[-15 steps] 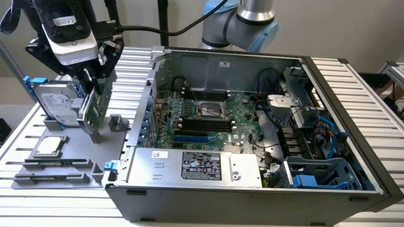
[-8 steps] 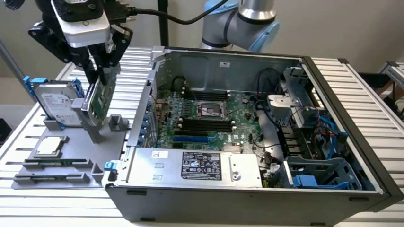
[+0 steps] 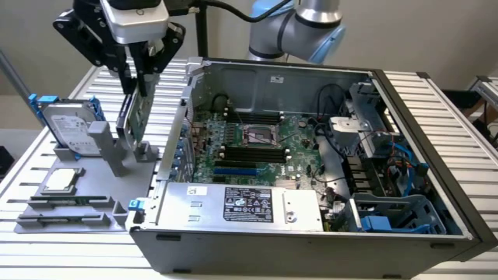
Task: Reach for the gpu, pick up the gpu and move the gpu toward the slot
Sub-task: 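Pick up the gpu and move the gpu toward the slot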
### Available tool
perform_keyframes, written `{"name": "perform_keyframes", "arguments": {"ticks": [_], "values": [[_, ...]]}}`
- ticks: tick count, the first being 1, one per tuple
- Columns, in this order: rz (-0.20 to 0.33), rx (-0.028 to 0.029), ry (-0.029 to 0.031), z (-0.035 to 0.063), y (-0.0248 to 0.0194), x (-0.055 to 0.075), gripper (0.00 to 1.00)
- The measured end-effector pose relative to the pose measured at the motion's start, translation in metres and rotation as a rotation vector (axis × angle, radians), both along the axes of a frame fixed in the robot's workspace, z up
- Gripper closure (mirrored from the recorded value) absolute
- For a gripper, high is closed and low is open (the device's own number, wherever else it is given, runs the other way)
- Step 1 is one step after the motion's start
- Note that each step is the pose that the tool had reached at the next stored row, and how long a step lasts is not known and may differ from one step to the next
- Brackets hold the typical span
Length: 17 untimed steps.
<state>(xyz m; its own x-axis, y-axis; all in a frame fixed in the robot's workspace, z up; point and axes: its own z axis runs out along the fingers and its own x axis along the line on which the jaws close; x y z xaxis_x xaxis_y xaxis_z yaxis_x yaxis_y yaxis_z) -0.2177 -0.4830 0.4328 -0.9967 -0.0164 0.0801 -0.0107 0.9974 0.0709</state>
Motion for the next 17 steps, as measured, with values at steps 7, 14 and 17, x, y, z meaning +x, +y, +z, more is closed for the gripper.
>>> {"name": "perform_keyframes", "arguments": {"ticks": [7,14,17], "values": [[0.000,0.0001,0.0135,0.0028,-0.0002,0.032,0.74],[0.000,0.0001,0.0216,0.0029,-0.0004,0.064,0.74],[0.000,0.0001,0.0237,0.0028,-0.0004,0.077,0.74]]}}
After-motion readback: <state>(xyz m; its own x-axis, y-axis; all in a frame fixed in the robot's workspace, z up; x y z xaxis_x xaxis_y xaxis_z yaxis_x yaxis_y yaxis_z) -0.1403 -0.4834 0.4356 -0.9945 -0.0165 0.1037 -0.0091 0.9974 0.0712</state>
